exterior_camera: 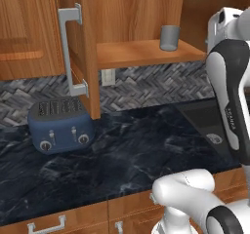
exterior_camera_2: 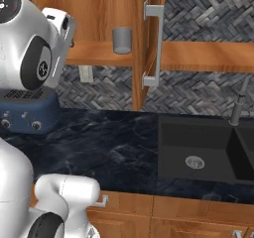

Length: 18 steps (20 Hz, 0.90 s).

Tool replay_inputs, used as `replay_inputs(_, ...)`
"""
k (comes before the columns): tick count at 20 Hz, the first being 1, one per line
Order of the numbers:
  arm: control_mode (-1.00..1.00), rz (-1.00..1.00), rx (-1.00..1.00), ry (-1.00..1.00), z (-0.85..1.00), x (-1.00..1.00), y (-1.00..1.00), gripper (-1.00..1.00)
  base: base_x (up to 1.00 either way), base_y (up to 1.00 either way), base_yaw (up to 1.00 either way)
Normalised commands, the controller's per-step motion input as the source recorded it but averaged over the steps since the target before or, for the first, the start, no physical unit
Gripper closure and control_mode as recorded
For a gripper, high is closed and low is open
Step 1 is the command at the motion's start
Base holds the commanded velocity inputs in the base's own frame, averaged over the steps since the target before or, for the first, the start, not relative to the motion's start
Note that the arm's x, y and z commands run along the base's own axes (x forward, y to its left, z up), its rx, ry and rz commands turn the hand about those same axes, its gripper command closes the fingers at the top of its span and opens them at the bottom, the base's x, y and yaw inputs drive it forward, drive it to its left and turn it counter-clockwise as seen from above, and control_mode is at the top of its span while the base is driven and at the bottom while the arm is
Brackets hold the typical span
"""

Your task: There is a bowl on the dining counter. Grab a lemon wedge from the fridge and place it in the bowl. Then get the liquor bottle and glass cup from the cabinet and place them next to the bowl.

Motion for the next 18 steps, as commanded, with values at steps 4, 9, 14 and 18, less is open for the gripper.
replay_inputs(4, -1.0, 0.0, -0.04, 0.05, 0.17, 0.44, -0.01, -1.0, 0.0, 0.0, 0.0)
replay_inputs(9, -1.0, 0.04, -0.09, 0.0, 0.06, 0.57, 0.0, -1.0, 0.0, 0.0, 0.0)
replay_inputs(14, -1.0, 0.08, -0.03, -0.03, 0.0, 0.67, 0.0, -1.0, 0.0, 0.0, 0.0)
replay_inputs(18, -1.0, 0.11, 0.0, -0.03, 0.0, 0.75, 0.0, -1.0, 0.0, 0.0, 0.0)
